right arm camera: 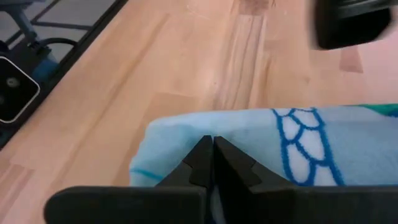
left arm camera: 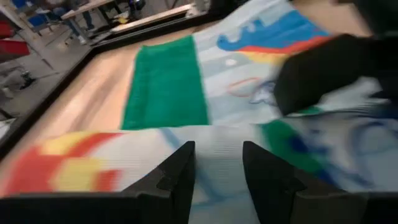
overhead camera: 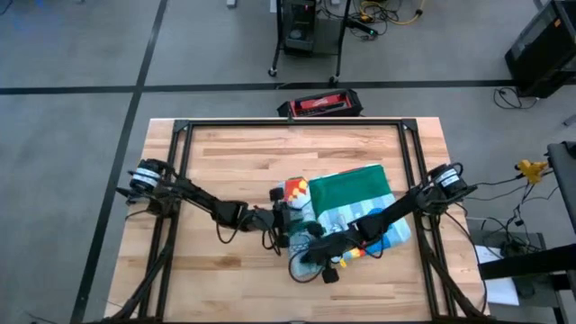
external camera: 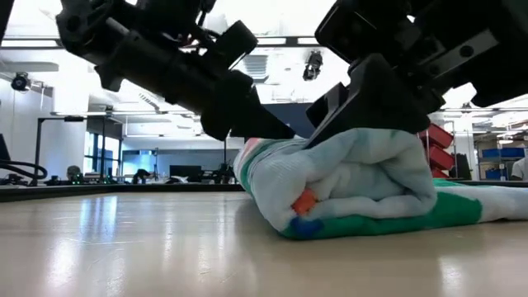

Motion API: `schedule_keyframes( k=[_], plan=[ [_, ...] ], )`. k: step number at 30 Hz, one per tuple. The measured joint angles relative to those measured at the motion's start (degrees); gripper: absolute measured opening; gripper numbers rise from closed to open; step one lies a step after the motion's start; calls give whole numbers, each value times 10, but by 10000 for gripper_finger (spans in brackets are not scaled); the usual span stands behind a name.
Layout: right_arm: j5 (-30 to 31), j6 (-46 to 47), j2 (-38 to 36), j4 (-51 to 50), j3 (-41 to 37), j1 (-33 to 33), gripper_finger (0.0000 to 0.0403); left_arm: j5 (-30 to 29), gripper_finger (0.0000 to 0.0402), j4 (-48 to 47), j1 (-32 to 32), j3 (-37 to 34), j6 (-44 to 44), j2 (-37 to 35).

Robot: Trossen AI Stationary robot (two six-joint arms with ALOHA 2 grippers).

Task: Roll towel
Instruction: Roll the multi-color dinosaur print towel

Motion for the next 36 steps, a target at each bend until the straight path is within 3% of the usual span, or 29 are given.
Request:
schedule_keyframes(
  k=[15,27,36],
  plan=[
    [-7,1,-14,-9,-1,4,0,78,119,-9,136,-21,-38,8],
    [-19,-47,-110,-133,-2,6,0,53,119,-9,143,-54,-65,15],
    [-13,-73,-154,-179,-2,4,0,54,119,7,139,-59,-37,4]
  ],
)
